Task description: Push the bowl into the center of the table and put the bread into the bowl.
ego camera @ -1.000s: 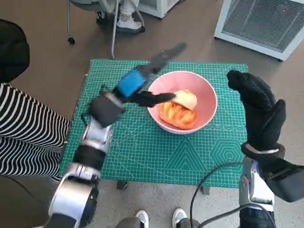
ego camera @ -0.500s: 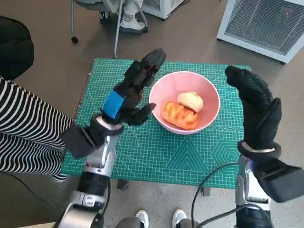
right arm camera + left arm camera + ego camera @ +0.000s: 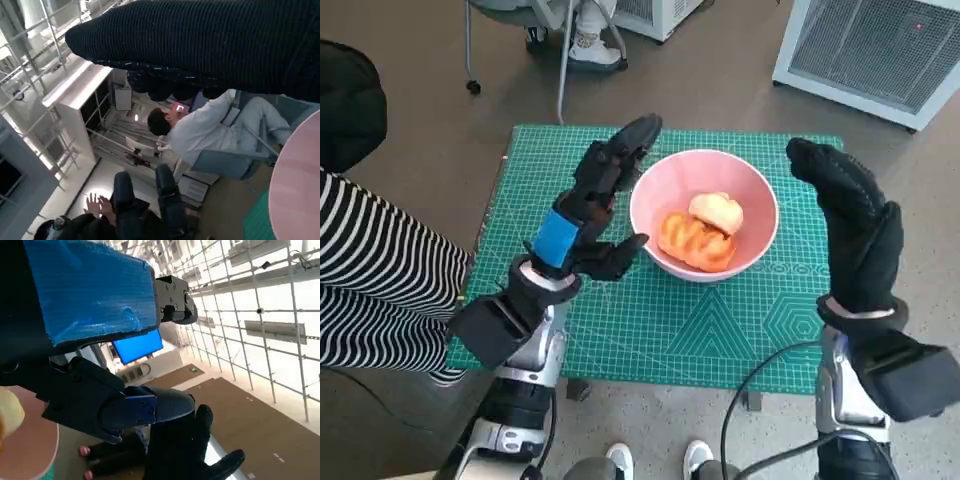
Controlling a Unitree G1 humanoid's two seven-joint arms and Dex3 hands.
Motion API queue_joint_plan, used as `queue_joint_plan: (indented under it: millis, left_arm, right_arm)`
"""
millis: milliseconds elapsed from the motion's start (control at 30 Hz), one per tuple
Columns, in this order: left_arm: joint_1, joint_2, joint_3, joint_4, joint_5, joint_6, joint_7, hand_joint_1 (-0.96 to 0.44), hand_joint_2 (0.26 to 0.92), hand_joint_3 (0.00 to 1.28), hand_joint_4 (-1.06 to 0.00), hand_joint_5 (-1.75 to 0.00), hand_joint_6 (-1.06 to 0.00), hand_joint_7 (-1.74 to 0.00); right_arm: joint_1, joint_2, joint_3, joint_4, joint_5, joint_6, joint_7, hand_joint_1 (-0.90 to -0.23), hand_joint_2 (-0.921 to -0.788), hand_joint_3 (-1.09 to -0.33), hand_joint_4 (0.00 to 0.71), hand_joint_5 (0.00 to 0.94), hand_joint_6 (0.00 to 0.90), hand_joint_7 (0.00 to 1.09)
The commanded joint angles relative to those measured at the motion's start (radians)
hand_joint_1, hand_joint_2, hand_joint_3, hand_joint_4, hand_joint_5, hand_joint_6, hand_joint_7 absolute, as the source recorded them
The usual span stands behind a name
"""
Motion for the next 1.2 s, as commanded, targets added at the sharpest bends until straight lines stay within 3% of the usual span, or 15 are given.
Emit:
queue_joint_plan:
  millis: [33,233,533,1200]
  left_arm:
    - [0.005,0.017,0.014,0.011,-0.024,-0.007,-0.014,-0.72,0.921,0.54,-0.12,0.0,0.0,-0.44]
    - [-0.005,0.025,0.042,0.038,-0.131,0.024,-0.087,-0.72,0.921,0.57,-0.08,-0.01,0.0,-0.31]
    - [-0.023,0.035,0.066,0.063,-0.19,0.051,-0.143,-0.74,0.921,0.58,-0.08,-0.02,0.0,-0.26]
    - [-0.051,0.012,0.08,0.122,-0.179,0.013,-0.167,-0.75,0.921,0.59,-0.09,-0.04,0.0,-0.3]
  right_arm:
    - [0.004,-0.009,0.003,0.003,-0.004,0.025,0.003,-0.802,-0.921,-0.78,0.204,0.004,0.052,0.52]
    - [-0.007,-0.021,0.003,0.022,-0.006,0.033,0.009,-0.8,-0.921,-0.777,0.202,0.003,0.05,0.52]
    - [-0.016,-0.031,0.002,0.049,-0.014,0.031,0.008,-0.791,-0.921,-0.778,0.201,0.002,0.047,0.52]
    - [-0.032,-0.043,0.0,0.057,-0.023,0.038,0.001,-0.783,-0.921,-0.783,0.204,0.003,0.043,0.52]
